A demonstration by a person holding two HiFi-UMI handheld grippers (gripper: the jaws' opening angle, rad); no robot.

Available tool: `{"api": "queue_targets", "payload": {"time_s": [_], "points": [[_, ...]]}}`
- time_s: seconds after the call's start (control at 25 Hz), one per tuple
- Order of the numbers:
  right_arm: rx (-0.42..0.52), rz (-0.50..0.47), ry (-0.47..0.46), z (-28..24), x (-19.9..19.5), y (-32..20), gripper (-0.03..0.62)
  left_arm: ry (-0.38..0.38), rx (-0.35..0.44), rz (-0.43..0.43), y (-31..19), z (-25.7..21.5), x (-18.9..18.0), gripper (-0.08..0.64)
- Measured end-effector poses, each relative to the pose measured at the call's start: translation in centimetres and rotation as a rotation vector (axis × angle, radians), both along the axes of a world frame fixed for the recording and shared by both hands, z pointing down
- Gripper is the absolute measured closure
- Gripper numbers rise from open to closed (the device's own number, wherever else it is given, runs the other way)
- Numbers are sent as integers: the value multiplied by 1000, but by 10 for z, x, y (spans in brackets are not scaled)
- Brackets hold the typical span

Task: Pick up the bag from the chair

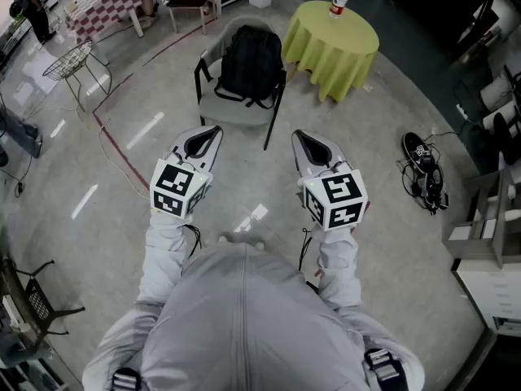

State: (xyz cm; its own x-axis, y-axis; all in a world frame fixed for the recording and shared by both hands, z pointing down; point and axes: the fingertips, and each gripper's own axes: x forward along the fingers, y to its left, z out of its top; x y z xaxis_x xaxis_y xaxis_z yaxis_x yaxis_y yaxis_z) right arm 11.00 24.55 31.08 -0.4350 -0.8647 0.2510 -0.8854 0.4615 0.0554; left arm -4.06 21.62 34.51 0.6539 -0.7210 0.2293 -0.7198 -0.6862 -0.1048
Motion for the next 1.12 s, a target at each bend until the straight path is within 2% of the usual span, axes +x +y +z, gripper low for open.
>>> {"api": "queue_targets", "payload": {"time_s": [0.2,0.4,0.76,0.96,1.12], "points": [[-6,-4,-95,-4,7,-3,580,-4,-10,-2,1,1,5,554],[-21,-19,-49,6,20,-12,580,-5,-15,-22,-6,5,15,554],[-11,-87,-74,17,36,-21,583,-7,-33,-87,-11,20,24,554],[-30,-149,-105,24,31,-40,583,-8,-46,-106,-37,32,21,554],[-43,-151,-113,29,30,-73,583,3,-67,-109,-77,42,16,554]]}}
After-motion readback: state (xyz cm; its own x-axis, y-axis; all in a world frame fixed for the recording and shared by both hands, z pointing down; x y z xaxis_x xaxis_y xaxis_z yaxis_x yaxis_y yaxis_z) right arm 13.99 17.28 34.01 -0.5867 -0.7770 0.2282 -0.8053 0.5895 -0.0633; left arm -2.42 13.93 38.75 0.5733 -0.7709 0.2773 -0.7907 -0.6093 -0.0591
